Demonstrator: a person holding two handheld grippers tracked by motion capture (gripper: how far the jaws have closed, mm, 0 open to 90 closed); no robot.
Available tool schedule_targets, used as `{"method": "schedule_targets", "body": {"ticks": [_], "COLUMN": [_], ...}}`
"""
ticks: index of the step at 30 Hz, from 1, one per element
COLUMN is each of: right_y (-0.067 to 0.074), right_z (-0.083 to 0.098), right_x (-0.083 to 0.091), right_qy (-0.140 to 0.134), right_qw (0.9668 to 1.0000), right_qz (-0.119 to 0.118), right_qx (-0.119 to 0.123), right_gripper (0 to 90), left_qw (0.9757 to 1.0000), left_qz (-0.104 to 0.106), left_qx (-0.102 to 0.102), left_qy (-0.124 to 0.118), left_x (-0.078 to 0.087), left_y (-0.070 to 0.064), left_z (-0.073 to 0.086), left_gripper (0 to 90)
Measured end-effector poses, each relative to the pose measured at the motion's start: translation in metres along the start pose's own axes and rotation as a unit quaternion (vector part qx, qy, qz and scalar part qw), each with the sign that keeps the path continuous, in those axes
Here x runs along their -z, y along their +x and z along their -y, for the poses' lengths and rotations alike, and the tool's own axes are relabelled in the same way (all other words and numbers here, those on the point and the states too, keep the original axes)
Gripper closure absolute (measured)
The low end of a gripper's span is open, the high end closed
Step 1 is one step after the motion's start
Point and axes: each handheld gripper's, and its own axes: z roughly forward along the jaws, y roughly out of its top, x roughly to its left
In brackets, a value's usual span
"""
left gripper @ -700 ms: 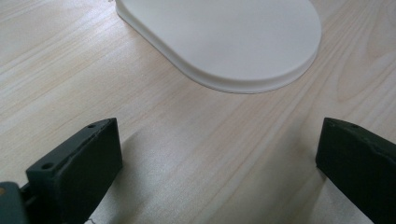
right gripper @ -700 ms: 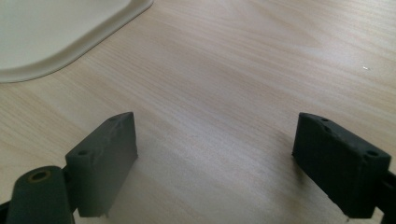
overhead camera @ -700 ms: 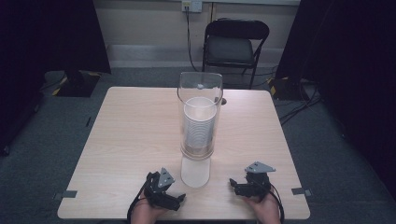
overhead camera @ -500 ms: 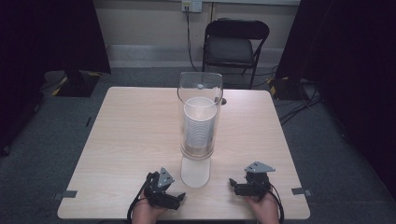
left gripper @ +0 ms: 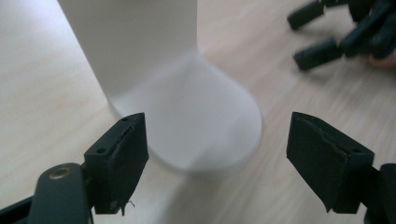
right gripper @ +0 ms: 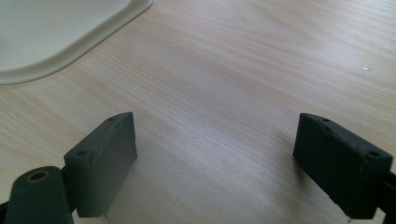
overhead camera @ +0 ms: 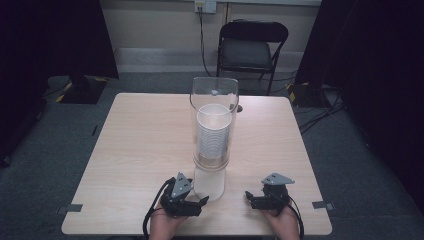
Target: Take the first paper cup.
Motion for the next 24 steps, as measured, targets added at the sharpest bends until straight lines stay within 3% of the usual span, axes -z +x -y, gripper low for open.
{"method": "schedule_targets", "body": {"ticks": [3, 4, 8, 9, 15, 19, 22, 23, 24], "right_y": [0.000, 0.000, 0.000, 0.000, 0.000, 0.000, 0.000, 0.000, 0.000], "right_z": [0.000, 0.000, 0.000, 0.000, 0.000, 0.000, 0.000, 0.000, 0.000], "right_x": [0.000, 0.000, 0.000, 0.000, 0.000, 0.000, 0.000, 0.000, 0.000], "right_qy": [0.000, 0.000, 0.000, 0.000, 0.000, 0.000, 0.000, 0.000, 0.000], "right_qw": [1.0000, 1.0000, 1.0000, 1.0000, 1.0000, 1.0000, 1.0000, 1.0000, 1.0000], "right_qz": [0.000, 0.000, 0.000, 0.000, 0.000, 0.000, 0.000, 0.000, 0.000], "right_qx": [0.000, 0.000, 0.000, 0.000, 0.000, 0.000, 0.000, 0.000, 0.000], "right_gripper": [12.7, 12.7, 12.7, 12.7, 12.7, 12.7, 12.7, 12.7, 12.7], "left_qw": [0.9991, 0.9985, 0.9943, 0.9934, 0.9881, 0.9823, 0.9803, 0.9796, 0.9793], "left_qz": [-0.014, -0.019, -0.030, -0.035, -0.054, -0.060, -0.067, -0.065, -0.072], "left_qx": [-0.006, 0.006, 0.009, 0.002, 0.011, 0.018, 0.016, 0.006, 0.011], "left_qy": [-0.039, -0.051, -0.102, -0.109, -0.143, -0.176, -0.185, -0.190, -0.189], "left_x": [-0.002, -0.003, -0.005, -0.005, -0.015, -0.022, -0.027, -0.028, -0.029], "left_y": [0.000, -0.001, -0.001, 0.000, 0.002, 0.002, -0.001, -0.001, -0.003], "left_z": [-0.012, -0.015, -0.028, -0.031, -0.039, -0.042, -0.043, -0.044, -0.045], "left_gripper": [21.4, 21.3, 21.3, 21.3, 23.3, 25.8, 28.6, 29.7, 29.2]}}
